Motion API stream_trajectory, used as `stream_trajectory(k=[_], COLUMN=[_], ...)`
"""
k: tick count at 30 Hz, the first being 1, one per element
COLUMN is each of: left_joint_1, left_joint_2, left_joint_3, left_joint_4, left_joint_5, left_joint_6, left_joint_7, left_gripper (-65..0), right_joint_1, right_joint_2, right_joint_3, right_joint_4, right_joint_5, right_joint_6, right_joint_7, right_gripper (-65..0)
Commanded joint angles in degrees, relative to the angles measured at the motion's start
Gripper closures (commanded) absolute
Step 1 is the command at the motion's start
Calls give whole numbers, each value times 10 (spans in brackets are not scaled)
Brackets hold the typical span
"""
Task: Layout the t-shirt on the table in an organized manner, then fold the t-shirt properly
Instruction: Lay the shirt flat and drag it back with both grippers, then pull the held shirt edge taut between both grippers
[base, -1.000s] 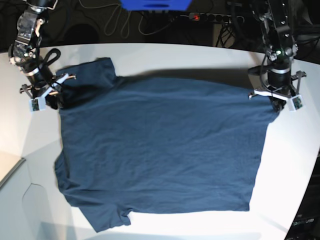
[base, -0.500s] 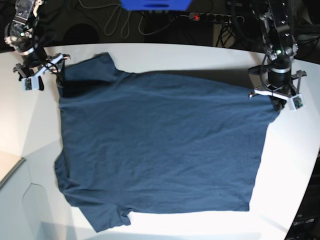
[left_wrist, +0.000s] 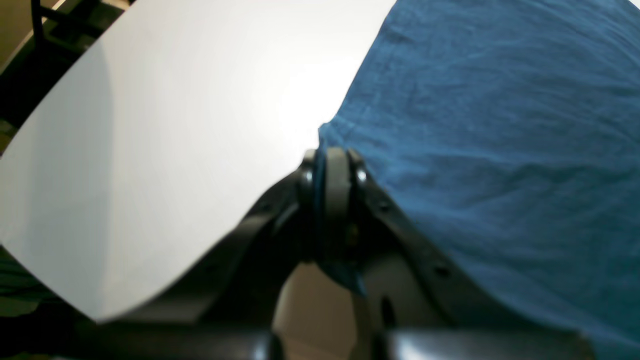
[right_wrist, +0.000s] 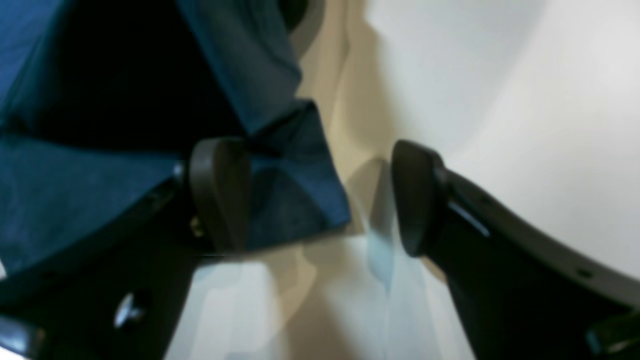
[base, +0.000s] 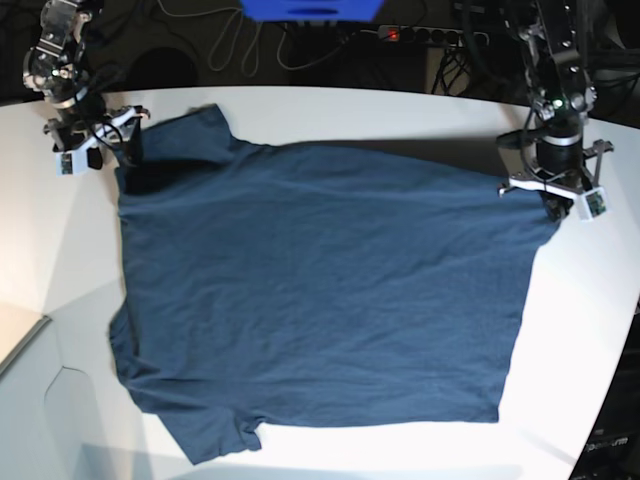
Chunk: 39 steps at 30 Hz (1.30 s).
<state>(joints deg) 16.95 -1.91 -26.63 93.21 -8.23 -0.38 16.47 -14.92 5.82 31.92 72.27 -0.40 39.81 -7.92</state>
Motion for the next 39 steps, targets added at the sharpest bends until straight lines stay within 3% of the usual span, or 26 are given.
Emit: stream_trajectory(k=[1, 5, 15, 23, 30, 34, 39], left_joint_1=[-2, -2, -2, 20, 48, 57, 63], left_joint_2=[-4, -4, -4, -4, -4, -4, -4], left_joint_3=[-1, -1, -1, -6, -6, -7, -9], left_joint_4=[10, 10, 13, 49, 123, 142, 164], left_joint_5=[-1, -1, -1, -1, -1, -1, -1], left_joint_6=[1, 1, 1, 1, 1, 1, 1], left_joint_7=[-17, -17, -17, -17, -17, -17, -17], left_gripper=[0, 0, 0, 0, 0, 0, 0], right_joint_1=[-2, -13, -68, -146, -177, -177, -177], right_joint_2=[5, 5, 4, 0, -63, -82, -82], right_joint_3=[1, -7, -58, -56, 11, 67, 120], right_joint_4=[6, 6, 38, 203, 342, 392, 414], right_joint_5=[1, 1, 1, 4, 4, 83, 180], right_joint_6=[2, 2, 2, 2, 2, 2, 2], right_joint_7=[-2, -2, -2, -2, -1, -1, -1], right_gripper=[-438, -360, 0, 0, 0, 0, 0])
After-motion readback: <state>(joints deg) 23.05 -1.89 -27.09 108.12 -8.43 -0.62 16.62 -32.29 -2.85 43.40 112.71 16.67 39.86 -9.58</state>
